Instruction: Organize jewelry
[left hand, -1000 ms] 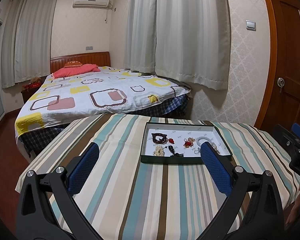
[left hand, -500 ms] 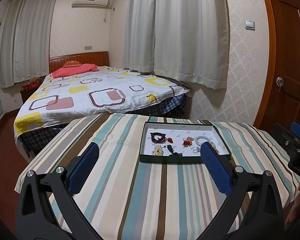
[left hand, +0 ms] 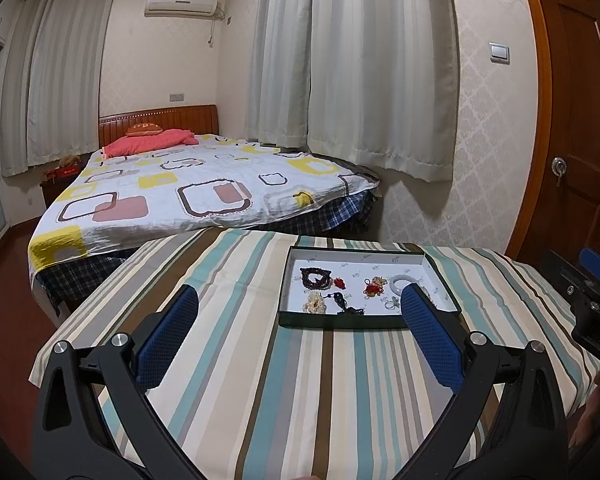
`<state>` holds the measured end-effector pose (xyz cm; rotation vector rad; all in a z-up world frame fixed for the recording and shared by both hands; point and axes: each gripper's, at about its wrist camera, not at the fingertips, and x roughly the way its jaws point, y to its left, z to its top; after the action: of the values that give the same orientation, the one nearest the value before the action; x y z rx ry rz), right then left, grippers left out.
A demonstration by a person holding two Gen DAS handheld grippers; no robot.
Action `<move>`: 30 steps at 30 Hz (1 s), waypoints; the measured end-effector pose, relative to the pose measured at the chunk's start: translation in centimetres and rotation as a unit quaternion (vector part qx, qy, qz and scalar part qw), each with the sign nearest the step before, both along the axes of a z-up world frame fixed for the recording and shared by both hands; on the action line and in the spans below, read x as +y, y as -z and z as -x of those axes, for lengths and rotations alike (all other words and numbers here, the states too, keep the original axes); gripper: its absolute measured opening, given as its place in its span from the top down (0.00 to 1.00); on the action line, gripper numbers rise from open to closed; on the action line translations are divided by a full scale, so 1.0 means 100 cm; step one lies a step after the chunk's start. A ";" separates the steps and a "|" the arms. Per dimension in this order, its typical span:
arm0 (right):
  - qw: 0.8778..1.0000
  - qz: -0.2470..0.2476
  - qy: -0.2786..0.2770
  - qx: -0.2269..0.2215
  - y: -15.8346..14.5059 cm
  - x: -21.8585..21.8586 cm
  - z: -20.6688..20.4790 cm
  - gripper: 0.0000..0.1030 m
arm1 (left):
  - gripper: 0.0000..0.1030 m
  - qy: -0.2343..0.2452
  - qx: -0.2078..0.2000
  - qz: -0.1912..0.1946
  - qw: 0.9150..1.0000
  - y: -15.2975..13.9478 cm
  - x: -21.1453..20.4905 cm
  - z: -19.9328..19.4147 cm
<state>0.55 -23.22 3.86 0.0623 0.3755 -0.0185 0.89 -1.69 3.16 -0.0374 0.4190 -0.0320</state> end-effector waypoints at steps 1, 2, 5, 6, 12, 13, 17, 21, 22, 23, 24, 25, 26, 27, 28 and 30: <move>1.000 0.000 0.000 0.000 0.000 0.000 0.000 0.18 | 0.04 0.000 0.000 0.000 1.000 0.000 0.000 0.000; 1.000 0.000 0.000 -0.001 0.000 0.000 0.000 0.18 | 0.04 0.001 -0.001 0.000 1.000 0.000 0.000 0.000; 1.000 0.000 0.000 0.000 0.000 0.000 0.000 0.18 | 0.04 0.000 -0.004 -0.003 1.000 -0.001 -0.001 0.001; 1.000 0.000 0.000 0.000 0.000 0.000 0.000 0.18 | 0.04 0.000 -0.006 -0.004 1.000 -0.002 -0.001 0.002; 1.000 0.001 0.000 0.000 0.001 0.001 0.000 0.18 | 0.04 0.005 -0.012 0.001 1.000 -0.004 0.000 0.000; 1.000 0.000 0.000 0.000 0.001 0.001 0.000 0.18 | 0.04 0.007 -0.011 0.001 1.000 -0.004 0.000 -0.001; 1.000 0.001 -0.002 0.003 0.000 0.005 0.001 0.18 | 0.04 0.008 -0.011 -0.001 1.000 -0.003 -0.001 -0.001; 1.000 0.001 -0.003 0.005 0.000 0.007 0.000 0.18 | 0.04 0.007 -0.011 -0.002 1.000 -0.003 -0.001 -0.002; 1.000 0.001 -0.004 0.005 0.001 0.007 0.001 0.18 | 0.04 0.007 -0.009 -0.003 1.000 -0.003 -0.001 -0.002; 1.000 0.001 -0.004 0.005 0.002 0.008 0.000 0.18 | 0.04 0.008 -0.006 -0.004 1.000 -0.002 0.000 -0.003; 1.000 0.001 -0.005 0.006 0.002 0.008 0.000 0.18 | 0.04 0.008 -0.005 -0.003 1.000 -0.002 0.001 -0.003; 1.000 0.001 -0.005 0.006 0.002 0.008 -0.001 0.18 | 0.04 0.008 -0.003 0.000 1.000 -0.001 0.002 -0.005; 1.000 0.001 -0.005 0.006 0.003 0.008 -0.001 0.18 | 0.04 0.009 -0.002 0.002 1.000 -0.001 0.002 -0.005; 1.000 0.001 -0.005 0.007 0.003 0.008 -0.001 0.18 | 0.04 0.010 -0.001 0.004 1.000 -0.001 0.003 -0.007; 1.000 0.002 -0.005 0.008 0.004 0.008 -0.002 0.18 | 0.04 0.009 0.002 0.005 1.000 0.000 0.004 -0.009; 1.000 0.002 -0.005 0.011 0.006 0.008 -0.003 0.18 | 0.04 0.007 0.006 0.009 1.000 0.003 0.006 -0.012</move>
<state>0.87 -22.43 3.26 0.0569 0.3971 -0.0096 2.07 -1.13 2.90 -0.0523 0.4302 -0.0486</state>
